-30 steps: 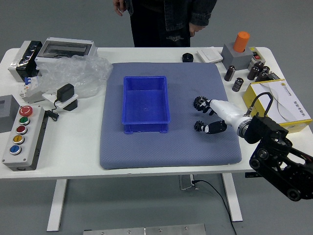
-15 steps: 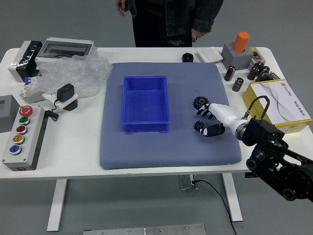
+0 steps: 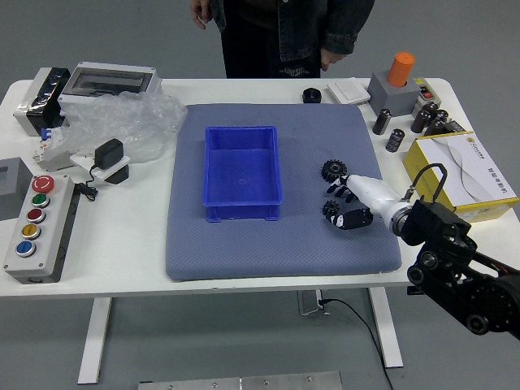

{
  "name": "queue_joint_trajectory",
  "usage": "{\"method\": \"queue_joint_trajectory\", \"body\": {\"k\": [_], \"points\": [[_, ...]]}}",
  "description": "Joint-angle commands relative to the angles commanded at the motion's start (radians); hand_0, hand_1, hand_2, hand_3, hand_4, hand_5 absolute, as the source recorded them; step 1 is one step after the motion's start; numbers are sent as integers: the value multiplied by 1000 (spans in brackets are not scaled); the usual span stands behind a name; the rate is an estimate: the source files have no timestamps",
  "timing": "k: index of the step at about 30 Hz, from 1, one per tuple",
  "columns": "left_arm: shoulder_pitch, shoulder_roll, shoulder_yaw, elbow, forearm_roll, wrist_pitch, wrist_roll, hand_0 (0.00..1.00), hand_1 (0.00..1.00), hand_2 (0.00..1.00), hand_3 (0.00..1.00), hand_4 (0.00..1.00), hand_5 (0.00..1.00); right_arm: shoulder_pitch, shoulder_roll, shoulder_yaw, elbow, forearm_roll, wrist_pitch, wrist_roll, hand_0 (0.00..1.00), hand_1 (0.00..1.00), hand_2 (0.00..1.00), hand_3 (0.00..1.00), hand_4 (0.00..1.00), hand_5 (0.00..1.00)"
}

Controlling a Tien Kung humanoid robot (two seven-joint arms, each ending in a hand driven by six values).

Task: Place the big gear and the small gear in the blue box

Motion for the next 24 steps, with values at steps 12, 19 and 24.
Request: {"method": "queue_joint_trajectory", "body": {"k": [12, 19, 24], "points": [[1, -1, 0, 0, 1, 0, 0, 734, 683, 730, 730, 455, 13, -8, 12, 0, -7, -17, -12, 5, 656, 569, 611, 625, 684, 266], [1, -2, 0, 0, 1, -1, 0, 734, 683, 731, 728, 454, 13, -13, 18, -3, -12, -38, -23, 8, 662, 565, 608, 622, 674, 262], [1, -2, 1, 0, 0, -1, 1, 734, 683, 731, 728, 454, 13, -16, 21, -8, -12, -74, -42, 18, 674, 554, 592, 619, 652, 246]]}}
